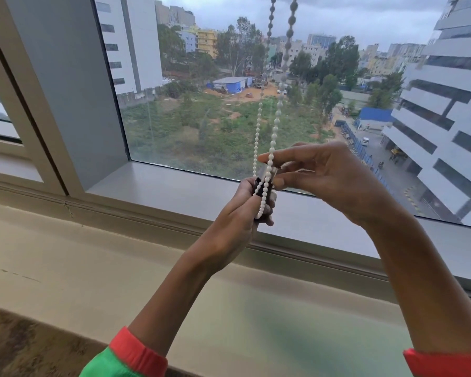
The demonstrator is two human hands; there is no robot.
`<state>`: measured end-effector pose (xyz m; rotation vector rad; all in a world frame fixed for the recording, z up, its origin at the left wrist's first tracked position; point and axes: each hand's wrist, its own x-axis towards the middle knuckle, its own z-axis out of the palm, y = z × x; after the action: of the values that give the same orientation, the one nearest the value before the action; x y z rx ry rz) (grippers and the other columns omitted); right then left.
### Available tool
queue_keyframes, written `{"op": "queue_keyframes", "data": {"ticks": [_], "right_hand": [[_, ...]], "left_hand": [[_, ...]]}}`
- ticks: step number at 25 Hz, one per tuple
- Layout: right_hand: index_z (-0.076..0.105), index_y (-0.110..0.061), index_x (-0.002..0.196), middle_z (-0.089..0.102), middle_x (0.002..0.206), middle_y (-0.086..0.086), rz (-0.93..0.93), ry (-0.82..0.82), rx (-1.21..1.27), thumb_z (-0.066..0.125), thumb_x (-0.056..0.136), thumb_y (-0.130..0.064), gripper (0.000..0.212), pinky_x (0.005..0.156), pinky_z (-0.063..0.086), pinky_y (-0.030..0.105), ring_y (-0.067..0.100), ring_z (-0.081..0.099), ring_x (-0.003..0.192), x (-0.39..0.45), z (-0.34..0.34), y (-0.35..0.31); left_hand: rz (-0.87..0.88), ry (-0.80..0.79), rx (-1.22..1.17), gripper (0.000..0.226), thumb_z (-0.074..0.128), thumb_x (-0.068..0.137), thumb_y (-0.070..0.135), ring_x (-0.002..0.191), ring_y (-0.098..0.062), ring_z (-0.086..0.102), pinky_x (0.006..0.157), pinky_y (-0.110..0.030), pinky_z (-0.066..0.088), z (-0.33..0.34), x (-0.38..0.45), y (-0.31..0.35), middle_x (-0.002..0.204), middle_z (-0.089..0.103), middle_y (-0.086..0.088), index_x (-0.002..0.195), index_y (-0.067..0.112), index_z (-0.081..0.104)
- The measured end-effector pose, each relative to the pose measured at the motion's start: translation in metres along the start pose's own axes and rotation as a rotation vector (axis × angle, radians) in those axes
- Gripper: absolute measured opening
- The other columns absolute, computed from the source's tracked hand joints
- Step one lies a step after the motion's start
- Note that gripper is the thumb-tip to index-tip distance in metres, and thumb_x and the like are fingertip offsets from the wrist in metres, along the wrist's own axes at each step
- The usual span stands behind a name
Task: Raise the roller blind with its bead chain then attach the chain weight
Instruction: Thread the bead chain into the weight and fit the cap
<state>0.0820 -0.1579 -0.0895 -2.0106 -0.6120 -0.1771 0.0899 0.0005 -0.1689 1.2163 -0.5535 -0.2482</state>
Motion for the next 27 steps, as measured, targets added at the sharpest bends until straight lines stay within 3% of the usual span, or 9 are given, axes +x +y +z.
{"op": "queue_keyframes", "data": {"ticks": [3, 6, 8, 14, 17, 20, 21, 24, 27], "right_hand": [[0.072, -0.021, 0.103, 0.071, 0.089, 0.004, -0.026, -0.008, -0.027, 0.075, 0.07, -0.001, 0.038, 0.08, 0.055, 0.027, 0.013, 0.068, 0.078, 0.003, -0.005, 0.001], [0.071, -0.01, 0.106, 0.072, 0.094, 0.016, -0.027, 0.036, 0.023, 0.076, 0.069, -0.001, 0.038, 0.077, 0.055, 0.025, 0.015, 0.07, 0.077, 0.004, -0.008, 0.003], [0.071, -0.009, 0.107, 0.073, 0.095, 0.013, -0.053, 0.026, -0.011, 0.076, 0.069, -0.004, 0.039, 0.077, 0.056, 0.023, 0.015, 0.07, 0.079, 0.004, -0.009, 0.002], [0.07, -0.019, 0.104, 0.064, 0.104, 0.025, -0.029, 0.013, 0.049, 0.074, 0.072, -0.007, 0.035, 0.076, 0.057, 0.03, 0.03, 0.068, 0.083, 0.007, -0.012, 0.004], [0.067, -0.027, 0.107, 0.055, 0.107, 0.014, -0.103, 0.014, -0.14, 0.064, 0.085, -0.005, 0.031, 0.072, 0.057, 0.034, 0.02, 0.061, 0.083, 0.007, -0.009, 0.006], [0.07, -0.021, 0.107, 0.047, 0.093, -0.003, -0.212, 0.007, -0.379, 0.059, 0.089, -0.009, 0.024, 0.065, 0.049, 0.03, 0.015, 0.052, 0.086, 0.006, -0.005, 0.006], [0.071, -0.02, 0.106, 0.045, 0.09, -0.005, -0.227, 0.011, -0.398, 0.059, 0.089, -0.01, 0.023, 0.064, 0.047, 0.029, 0.013, 0.052, 0.085, 0.006, -0.004, 0.006], [0.072, -0.017, 0.102, 0.047, 0.09, -0.004, -0.228, 0.04, -0.336, 0.061, 0.087, -0.008, 0.021, 0.065, 0.052, 0.031, 0.013, 0.055, 0.082, 0.003, -0.002, 0.007], [0.073, -0.015, 0.099, 0.049, 0.091, 0.002, -0.222, 0.063, -0.27, 0.064, 0.084, -0.004, 0.021, 0.068, 0.055, 0.032, 0.021, 0.058, 0.084, 0.002, -0.002, 0.01]], "left_hand": [[0.002, -0.022, 0.058, 0.033, 0.038, 0.075, 0.004, 0.078, -0.012, 0.042, 0.07, -0.023, 0.042, 0.001, 0.001, 0.002, 0.086, 0.046, -0.002, 0.107, 0.014, 0.04], [0.029, -0.043, 0.13, 0.038, 0.041, 0.075, 0.004, 0.083, -0.014, 0.04, 0.072, -0.023, 0.041, 0.0, 0.004, 0.006, 0.094, 0.041, -0.007, 0.11, 0.018, 0.035], [0.03, -0.057, 0.152, 0.041, 0.043, 0.076, 0.003, 0.084, -0.015, 0.039, 0.072, -0.023, 0.041, 0.0, 0.005, 0.008, 0.097, 0.039, -0.008, 0.112, 0.019, 0.034], [0.053, -0.08, 0.144, 0.034, 0.045, 0.082, 0.002, 0.076, -0.011, 0.041, 0.07, -0.024, 0.04, -0.001, 0.007, 0.012, 0.093, 0.04, -0.008, 0.11, 0.018, 0.037], [0.059, -0.076, 0.123, 0.031, 0.047, 0.084, 0.002, 0.073, -0.009, 0.043, 0.07, -0.024, 0.039, -0.003, 0.008, 0.013, 0.09, 0.041, -0.008, 0.11, 0.018, 0.04], [0.051, -0.08, 0.11, 0.051, 0.05, 0.084, 0.002, 0.075, -0.011, 0.041, 0.071, -0.025, 0.04, -0.004, 0.008, 0.011, 0.092, 0.04, -0.007, 0.132, 0.017, 0.036], [0.052, -0.077, 0.103, 0.051, 0.051, 0.084, 0.003, 0.076, -0.012, 0.041, 0.071, -0.025, 0.04, -0.004, 0.008, 0.01, 0.091, 0.041, -0.007, 0.13, 0.019, 0.037], [0.062, -0.069, 0.076, 0.042, 0.058, 0.081, 0.006, 0.079, -0.006, 0.049, 0.07, -0.02, 0.042, -0.003, 0.007, 0.008, 0.086, 0.057, 0.008, 0.116, 0.025, 0.044], [0.047, -0.085, 0.045, 0.041, 0.062, 0.081, 0.01, 0.076, 0.004, 0.056, 0.067, -0.014, 0.045, 0.0, 0.005, 0.009, 0.075, 0.063, 0.022, 0.116, 0.016, 0.042]]}}
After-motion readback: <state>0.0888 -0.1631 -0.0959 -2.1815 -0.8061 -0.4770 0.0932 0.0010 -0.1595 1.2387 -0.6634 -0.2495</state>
